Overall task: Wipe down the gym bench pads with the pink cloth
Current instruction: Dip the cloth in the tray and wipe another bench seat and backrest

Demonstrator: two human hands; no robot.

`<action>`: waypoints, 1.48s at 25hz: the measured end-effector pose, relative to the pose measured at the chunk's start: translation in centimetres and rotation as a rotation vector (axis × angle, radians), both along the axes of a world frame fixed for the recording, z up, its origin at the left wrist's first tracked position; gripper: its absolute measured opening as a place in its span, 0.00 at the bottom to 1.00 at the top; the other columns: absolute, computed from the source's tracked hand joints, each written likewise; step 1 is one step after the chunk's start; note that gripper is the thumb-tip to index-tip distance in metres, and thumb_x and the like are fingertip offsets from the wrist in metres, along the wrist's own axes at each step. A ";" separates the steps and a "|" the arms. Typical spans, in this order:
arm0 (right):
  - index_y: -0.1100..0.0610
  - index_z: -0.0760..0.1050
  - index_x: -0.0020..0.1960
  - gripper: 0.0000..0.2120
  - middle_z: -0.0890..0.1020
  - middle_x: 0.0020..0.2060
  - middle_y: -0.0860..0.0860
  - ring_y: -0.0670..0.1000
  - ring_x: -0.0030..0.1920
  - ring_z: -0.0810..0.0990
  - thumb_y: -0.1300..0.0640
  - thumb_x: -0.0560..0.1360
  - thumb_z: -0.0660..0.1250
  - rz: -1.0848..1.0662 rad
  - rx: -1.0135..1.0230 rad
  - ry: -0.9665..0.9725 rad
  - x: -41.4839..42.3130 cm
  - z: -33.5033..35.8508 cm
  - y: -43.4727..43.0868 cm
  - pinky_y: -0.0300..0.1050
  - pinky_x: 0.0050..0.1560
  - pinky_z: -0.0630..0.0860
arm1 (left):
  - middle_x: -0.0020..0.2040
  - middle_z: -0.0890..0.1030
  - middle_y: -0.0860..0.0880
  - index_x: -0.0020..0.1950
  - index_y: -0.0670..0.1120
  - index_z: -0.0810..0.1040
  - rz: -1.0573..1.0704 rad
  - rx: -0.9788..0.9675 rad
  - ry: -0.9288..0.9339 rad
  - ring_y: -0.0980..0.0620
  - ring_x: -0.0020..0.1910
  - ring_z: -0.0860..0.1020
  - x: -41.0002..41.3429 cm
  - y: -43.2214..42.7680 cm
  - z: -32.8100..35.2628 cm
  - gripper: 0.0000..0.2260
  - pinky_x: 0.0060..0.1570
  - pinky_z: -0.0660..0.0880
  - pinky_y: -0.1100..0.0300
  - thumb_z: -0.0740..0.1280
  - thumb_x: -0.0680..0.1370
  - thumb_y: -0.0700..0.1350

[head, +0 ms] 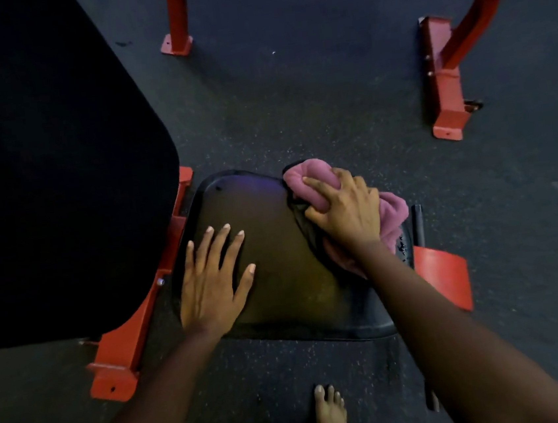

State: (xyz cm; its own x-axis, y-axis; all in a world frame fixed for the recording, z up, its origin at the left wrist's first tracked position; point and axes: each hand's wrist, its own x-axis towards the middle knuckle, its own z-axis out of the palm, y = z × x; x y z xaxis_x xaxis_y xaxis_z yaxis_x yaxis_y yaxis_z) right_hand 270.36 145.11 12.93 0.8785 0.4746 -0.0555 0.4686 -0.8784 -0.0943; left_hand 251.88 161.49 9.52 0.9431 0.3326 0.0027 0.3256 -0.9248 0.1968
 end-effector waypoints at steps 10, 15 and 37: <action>0.42 0.70 0.65 0.21 0.71 0.62 0.54 0.57 0.60 0.71 0.42 0.72 0.62 -0.021 0.058 0.003 -0.9 0.5 -3.7 0.54 0.54 0.70 | 0.74 0.65 0.44 0.72 0.46 0.65 0.005 -0.086 -0.047 0.44 0.75 0.58 0.0 -0.7 0.7 0.27 0.73 0.50 0.45 0.47 0.78 0.57; 0.43 0.76 0.58 0.21 0.78 0.56 0.54 0.58 0.51 0.76 0.44 0.66 0.62 -0.052 0.169 -0.073 -8.5 -0.3 -8.6 0.51 0.46 0.72 | 0.73 0.66 0.45 0.73 0.46 0.65 -0.098 -0.188 -0.119 0.45 0.74 0.59 1.4 -4.8 2.0 0.26 0.72 0.51 0.46 0.49 0.78 0.56; 0.40 0.67 0.68 0.28 0.75 0.58 0.51 0.49 0.60 0.74 0.43 0.69 0.70 -0.391 0.634 0.311 0.1 -2.7 -14.1 0.40 0.58 0.67 | 0.73 0.65 0.45 0.74 0.49 0.60 -0.322 0.040 0.032 0.46 0.74 0.58 6.1 -13.3 -0.6 0.25 0.71 0.52 0.45 0.50 0.78 0.55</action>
